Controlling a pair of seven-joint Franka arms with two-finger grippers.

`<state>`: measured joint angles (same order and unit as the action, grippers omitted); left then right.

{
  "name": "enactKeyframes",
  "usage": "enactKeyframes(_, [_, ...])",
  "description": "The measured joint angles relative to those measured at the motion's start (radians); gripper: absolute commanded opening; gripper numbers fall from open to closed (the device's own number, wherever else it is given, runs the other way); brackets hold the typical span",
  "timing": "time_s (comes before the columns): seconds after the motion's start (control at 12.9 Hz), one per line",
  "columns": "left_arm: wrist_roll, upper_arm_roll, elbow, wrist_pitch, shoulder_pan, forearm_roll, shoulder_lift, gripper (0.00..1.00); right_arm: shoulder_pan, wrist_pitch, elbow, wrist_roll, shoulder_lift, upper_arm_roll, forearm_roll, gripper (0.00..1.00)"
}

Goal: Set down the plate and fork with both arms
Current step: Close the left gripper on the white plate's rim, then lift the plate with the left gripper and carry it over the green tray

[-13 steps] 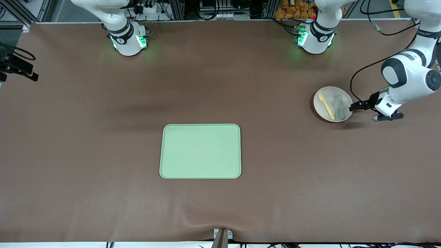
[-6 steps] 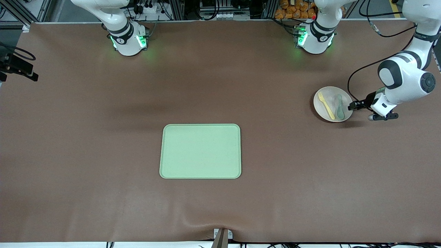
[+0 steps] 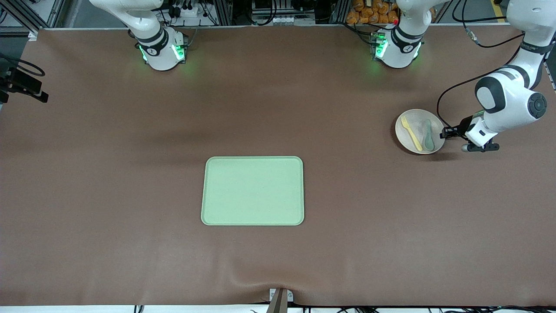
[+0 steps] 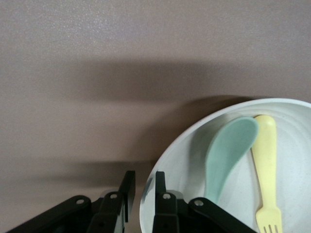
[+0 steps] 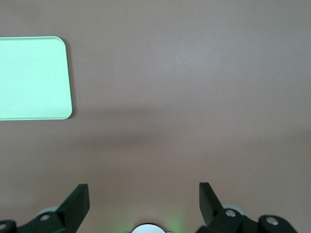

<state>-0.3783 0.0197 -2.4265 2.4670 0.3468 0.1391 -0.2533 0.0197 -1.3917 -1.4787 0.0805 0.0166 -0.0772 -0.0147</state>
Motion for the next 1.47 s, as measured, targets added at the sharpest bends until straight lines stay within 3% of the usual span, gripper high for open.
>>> enactKeyframes(0.15, [0.000,0.001,0.000,0.000,0.000,0.000,0.000,0.10,0.000,0.000,0.000,0.000,0.000,0.000,0.000,1.00])
enactKeyframes(0.62, [0.000,0.007,0.000,-0.001,0.000,0.000,-0.004,0.00,0.000,0.000,0.000,0.000,0.000,0.000,0.000,1.00])
enactKeyframes(1.16, [-0.008,0.087,0.032,-0.008,-0.002,0.000,0.000,0.00,-0.003,0.000,0.001,0.000,0.000,0.004,0.000,1.00])
enactKeyframes(1.47, [-0.016,0.150,0.143,-0.141,-0.004,0.000,-0.001,0.00,-0.003,0.000,0.001,0.000,0.000,0.004,0.000,1.00])
